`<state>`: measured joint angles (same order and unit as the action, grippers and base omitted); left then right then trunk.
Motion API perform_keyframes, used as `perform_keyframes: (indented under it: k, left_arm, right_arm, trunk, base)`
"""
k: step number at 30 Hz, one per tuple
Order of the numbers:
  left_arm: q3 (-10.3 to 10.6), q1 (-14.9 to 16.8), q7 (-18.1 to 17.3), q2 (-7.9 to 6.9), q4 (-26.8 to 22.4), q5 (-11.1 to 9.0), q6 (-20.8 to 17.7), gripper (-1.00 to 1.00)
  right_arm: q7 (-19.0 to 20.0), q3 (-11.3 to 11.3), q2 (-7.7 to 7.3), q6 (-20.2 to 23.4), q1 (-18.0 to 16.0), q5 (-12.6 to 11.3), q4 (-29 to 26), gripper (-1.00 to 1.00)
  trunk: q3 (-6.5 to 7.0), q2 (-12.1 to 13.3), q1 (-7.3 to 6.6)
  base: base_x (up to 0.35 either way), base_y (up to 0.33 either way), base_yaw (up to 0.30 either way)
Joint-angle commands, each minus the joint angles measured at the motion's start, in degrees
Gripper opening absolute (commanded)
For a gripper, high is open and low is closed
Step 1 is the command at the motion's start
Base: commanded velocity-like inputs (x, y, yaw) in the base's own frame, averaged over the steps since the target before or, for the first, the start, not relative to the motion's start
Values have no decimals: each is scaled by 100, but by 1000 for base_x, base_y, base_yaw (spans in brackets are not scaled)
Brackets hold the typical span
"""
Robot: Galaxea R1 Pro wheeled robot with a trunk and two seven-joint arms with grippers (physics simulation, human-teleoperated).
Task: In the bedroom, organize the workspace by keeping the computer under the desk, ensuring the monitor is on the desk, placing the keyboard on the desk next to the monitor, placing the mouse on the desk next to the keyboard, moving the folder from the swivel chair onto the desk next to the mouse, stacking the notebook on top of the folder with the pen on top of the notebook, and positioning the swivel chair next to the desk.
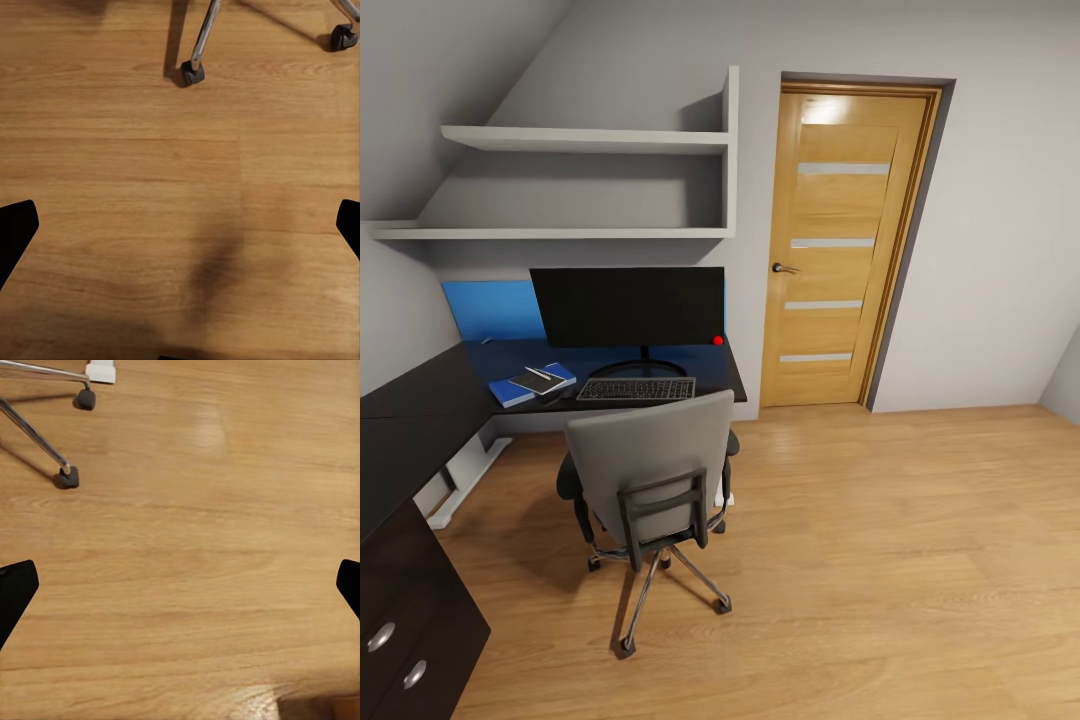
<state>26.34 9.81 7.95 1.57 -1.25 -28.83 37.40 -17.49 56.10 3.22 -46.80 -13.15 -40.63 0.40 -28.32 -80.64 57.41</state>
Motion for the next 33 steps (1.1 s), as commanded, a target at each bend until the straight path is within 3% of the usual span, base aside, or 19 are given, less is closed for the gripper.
perform_keyframes:
  k: [1, 33]
  left_arm:
    - [52, 3, 37, 1, 2, -14, 13, 100]
    - [47, 3, 40, -12, 2, -17, 4, 100]
  right_arm:
    - [-53, 46, 3, -1, -3, 3, 4, 100]
    - [-53, 49, 3, 2, -3, 3, 4, 100]
  trunk:
    - [-6, -3, 0]
    - [-6, -3, 0]
  base:
    - [0, 0, 0]
    - [0, 0, 0]
